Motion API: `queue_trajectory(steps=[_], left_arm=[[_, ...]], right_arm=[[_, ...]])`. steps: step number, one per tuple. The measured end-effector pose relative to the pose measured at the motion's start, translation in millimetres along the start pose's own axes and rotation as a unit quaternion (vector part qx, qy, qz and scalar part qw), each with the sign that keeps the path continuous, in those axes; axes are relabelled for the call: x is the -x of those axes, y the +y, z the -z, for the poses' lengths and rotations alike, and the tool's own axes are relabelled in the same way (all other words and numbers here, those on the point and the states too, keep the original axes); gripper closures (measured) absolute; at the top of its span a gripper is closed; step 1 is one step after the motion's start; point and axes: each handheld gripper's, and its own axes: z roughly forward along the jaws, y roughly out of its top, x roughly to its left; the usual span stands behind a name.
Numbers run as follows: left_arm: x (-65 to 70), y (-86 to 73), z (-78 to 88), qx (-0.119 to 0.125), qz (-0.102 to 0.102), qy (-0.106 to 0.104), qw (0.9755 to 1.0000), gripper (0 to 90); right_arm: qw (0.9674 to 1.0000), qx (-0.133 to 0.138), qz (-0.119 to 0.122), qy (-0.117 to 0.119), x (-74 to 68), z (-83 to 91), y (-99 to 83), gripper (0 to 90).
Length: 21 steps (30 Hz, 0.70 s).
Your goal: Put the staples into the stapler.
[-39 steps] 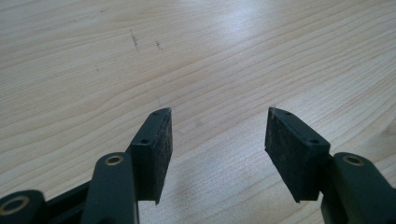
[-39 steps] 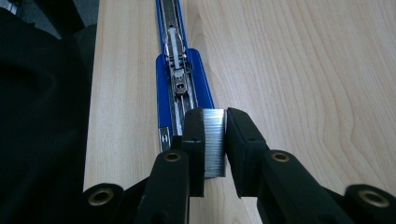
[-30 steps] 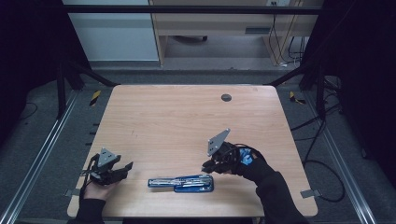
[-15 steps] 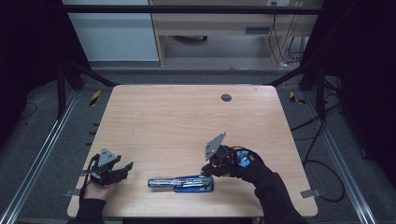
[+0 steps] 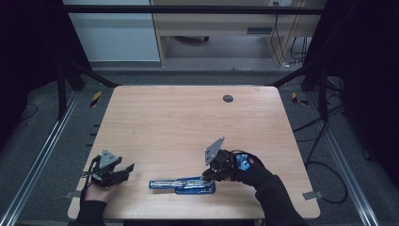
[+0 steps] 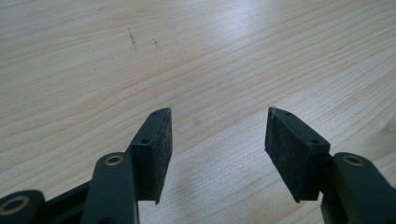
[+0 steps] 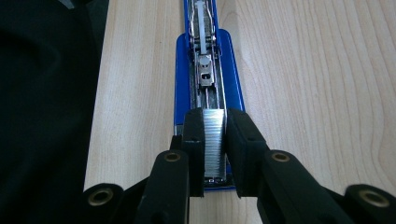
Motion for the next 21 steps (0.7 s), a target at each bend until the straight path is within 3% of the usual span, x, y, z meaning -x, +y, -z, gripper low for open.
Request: queue_trajectory(steps=[21], left_arm=[[0.2,-0.1,-0.6,-0.001,0.0,0.0,1.0,41.5]], right_arm=[[1.0,-0.007,0.001,0.002,1.5,-4.7,-4.7,78.0]])
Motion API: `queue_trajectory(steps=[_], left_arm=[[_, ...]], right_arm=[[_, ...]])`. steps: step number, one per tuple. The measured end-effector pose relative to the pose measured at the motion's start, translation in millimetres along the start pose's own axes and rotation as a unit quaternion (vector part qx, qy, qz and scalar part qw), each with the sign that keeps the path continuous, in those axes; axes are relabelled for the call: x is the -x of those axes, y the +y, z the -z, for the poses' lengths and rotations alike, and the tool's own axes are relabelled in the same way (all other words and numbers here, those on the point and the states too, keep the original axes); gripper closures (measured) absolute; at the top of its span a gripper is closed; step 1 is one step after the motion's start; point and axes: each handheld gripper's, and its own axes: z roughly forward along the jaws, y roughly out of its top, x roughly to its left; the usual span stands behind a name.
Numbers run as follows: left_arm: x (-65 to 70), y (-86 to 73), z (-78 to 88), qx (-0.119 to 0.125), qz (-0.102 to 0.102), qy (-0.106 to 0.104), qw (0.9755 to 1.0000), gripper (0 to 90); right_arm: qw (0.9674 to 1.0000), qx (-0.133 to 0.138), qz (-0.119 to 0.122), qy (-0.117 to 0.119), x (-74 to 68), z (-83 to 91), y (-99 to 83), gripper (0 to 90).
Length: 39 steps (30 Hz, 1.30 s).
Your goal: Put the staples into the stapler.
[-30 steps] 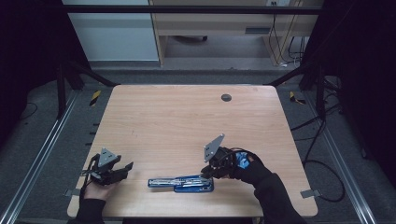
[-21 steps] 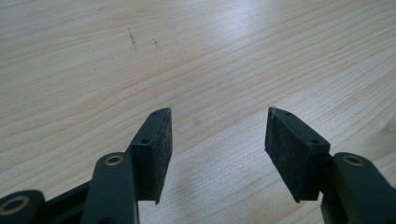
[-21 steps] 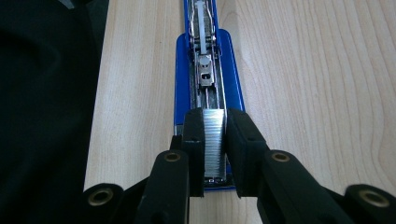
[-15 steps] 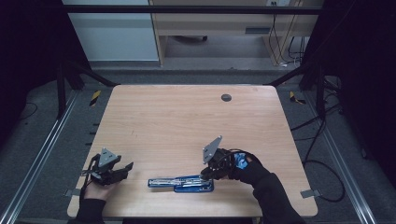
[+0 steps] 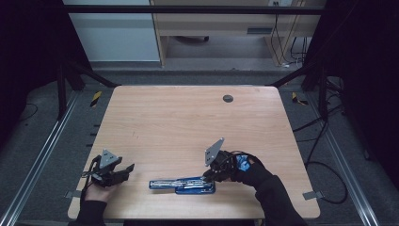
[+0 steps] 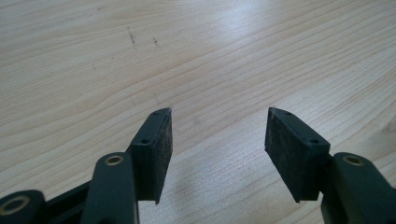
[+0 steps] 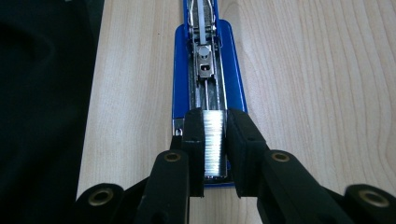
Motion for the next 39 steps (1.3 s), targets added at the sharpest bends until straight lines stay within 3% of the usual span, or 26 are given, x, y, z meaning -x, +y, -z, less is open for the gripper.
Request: queue_trajectory(steps=[9,30,39], left_arm=[[-0.1,-0.1,-0.1,0.0,0.0,0.0,1.0,41.5],[-0.3,-0.2,-0.5,-0.002,0.0,-0.001,1.0,41.6],[0.0,-0.1,-0.7,-0.004,0.0,-0.003,1.0,41.6]], right_arm=[[0.9999,0.002,0.01,0.005,-1.1,-0.5,0.4,78.1],[1.0,-0.001,0.005,0.006,0.2,-4.3,-2.0,77.4],[1.0,0.007,-0.005,0.002,-0.5,-2.2,-4.8,69.4]])
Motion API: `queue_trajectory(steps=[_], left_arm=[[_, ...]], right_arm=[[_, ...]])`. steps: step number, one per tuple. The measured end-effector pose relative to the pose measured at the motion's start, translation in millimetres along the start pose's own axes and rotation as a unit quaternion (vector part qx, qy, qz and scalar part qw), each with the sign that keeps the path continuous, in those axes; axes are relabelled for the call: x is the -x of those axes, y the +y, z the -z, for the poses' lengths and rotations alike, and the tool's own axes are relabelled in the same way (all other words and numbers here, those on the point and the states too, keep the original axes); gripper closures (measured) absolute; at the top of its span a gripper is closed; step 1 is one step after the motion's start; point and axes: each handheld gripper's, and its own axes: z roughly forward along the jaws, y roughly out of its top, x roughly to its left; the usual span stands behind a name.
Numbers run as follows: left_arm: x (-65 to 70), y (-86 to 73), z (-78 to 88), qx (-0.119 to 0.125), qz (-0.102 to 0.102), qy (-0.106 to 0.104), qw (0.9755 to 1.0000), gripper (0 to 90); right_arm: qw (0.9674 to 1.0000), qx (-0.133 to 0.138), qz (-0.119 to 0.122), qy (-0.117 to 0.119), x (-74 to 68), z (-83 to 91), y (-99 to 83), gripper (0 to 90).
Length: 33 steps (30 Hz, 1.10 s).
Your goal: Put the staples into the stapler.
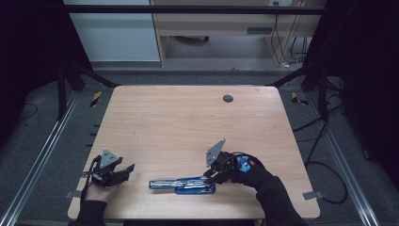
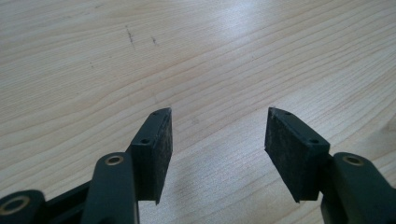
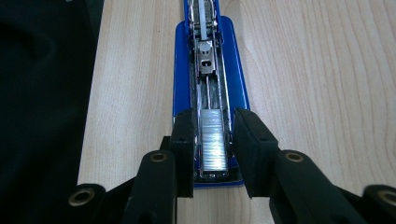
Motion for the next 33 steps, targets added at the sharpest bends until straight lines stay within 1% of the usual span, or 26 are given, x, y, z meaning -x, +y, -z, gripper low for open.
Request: queue_trajectory(steps=[1,2,5,9,13,16,17,19,25,26,27,28,30,33], left_arm=[[0.0,0.0,-0.1,0.001,0.0,0.0,1.0,41.6],[0.1,-0.1,0.0,0.001,0.001,0.0,1.0,41.6],[0.1,0.0,0.1,0.0,0.0,0.0,1.0,41.6],[0.3,0.1,-0.3,0.0,0.0,0.0,1.0,41.6],[0.3,0.1,-0.3,0.0,0.0,0.0,1.0,41.6],[0.2,0.1,-0.3,0.0,0.0,-0.001,1.0,41.6],[0.2,0.1,-0.3,0.0,-0.001,-0.001,1.0,41.6],[0.2,0.1,-0.2,0.0,-0.001,-0.001,1.0,41.6],[0.3,0.1,-0.3,0.0,-0.001,-0.001,1.0,41.6],[0.2,0.1,-0.3,0.0,-0.001,-0.001,1.0,41.6],[0.2,0.1,-0.3,0.0,-0.001,-0.001,1.0,41.6],[0.2,0.0,-0.3,0.0,-0.001,-0.001,1.0,41.6],[0.3,0.0,-0.4,-0.001,-0.002,-0.001,1.0,41.6],[0.6,0.1,-0.3,0.0,-0.003,-0.002,1.0,41.5]], right_arm=[[1.0,0.004,0.002,-0.001,0.3,0.8,0.1,69.4],[1.0,0.007,-0.002,-0.001,-0.1,2.2,0.2,69.7],[0.9999,0.013,0.002,-0.001,0.1,4.7,0.3,70.2],[1.0,0.007,-0.003,-0.001,0.7,2.9,0.5,71.1],[1.0,0.004,-0.001,0.0,1.6,0.6,1.8,71.7],[1.0,0.0,-0.001,0.0,1.9,-1.6,3.7,73.4],[1.0,-0.002,-0.003,0.003,1.7,-2.5,4.1,75.3],[1.0,-0.004,0.0,0.006,2.0,-4.1,4.4,77.4],[1.0,-0.004,0.006,0.006,1.7,-3.9,4.4,78.1],[0.9999,0.003,0.007,0.01,1.6,-2.4,4.5,78.1],[0.9999,0.003,0.007,0.01,1.6,-2.4,4.5,78.1],[0.9998,0.013,0.012,0.011,1.4,-0.2,5.5,78.1],[0.9997,0.015,0.013,0.012,1.5,0.2,5.9,78.1],[0.9997,0.009,0.017,0.013,2.6,-1.4,6.0,78.1]])
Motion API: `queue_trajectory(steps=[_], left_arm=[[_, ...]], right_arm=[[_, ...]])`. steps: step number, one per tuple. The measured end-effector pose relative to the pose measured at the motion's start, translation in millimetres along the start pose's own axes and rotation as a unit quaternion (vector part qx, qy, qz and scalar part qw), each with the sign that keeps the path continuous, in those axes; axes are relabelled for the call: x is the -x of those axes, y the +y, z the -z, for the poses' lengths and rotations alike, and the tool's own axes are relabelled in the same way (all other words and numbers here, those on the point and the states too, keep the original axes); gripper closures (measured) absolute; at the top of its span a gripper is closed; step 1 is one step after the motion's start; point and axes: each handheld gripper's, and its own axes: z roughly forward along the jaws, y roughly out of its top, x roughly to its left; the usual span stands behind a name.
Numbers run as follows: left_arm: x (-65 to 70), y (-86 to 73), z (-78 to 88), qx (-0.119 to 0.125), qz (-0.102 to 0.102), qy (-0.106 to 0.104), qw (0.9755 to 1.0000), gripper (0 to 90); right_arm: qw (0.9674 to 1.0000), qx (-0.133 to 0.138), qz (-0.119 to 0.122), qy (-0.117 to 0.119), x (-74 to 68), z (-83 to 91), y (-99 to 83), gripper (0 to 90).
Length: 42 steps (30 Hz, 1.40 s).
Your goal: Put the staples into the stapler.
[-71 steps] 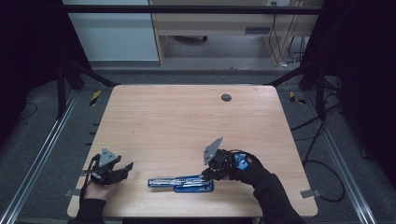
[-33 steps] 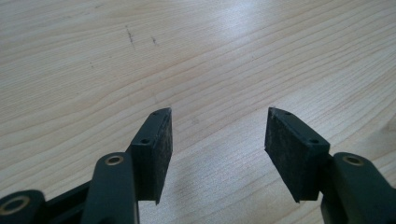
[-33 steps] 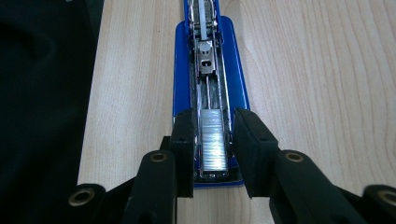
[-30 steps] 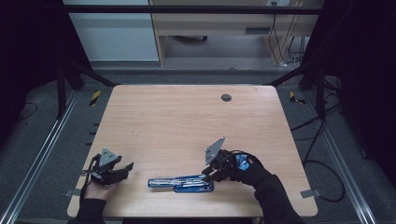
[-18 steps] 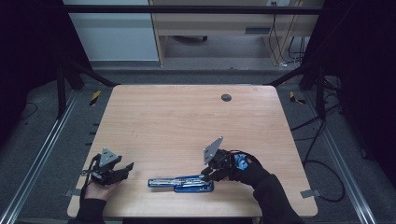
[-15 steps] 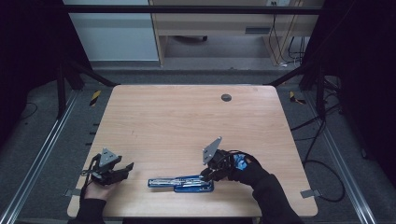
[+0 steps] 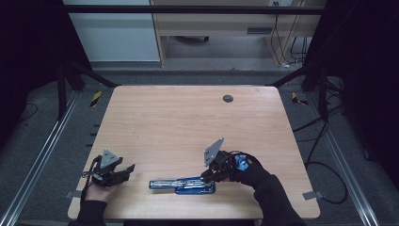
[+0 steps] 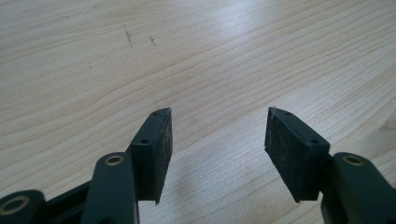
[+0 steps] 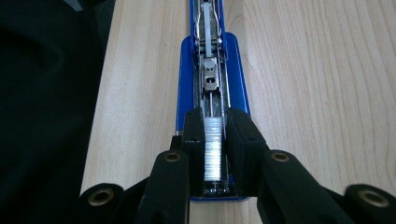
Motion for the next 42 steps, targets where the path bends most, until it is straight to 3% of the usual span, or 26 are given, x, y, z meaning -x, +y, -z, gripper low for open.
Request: queue_trajectory(steps=[42], left_arm=[[-0.1,-0.2,-0.7,-0.001,0.001,0.0,1.0,41.6]], right_arm=[[0.9999,0.006,0.005,0.01,2.5,-1.0,-3.0,78.1]])
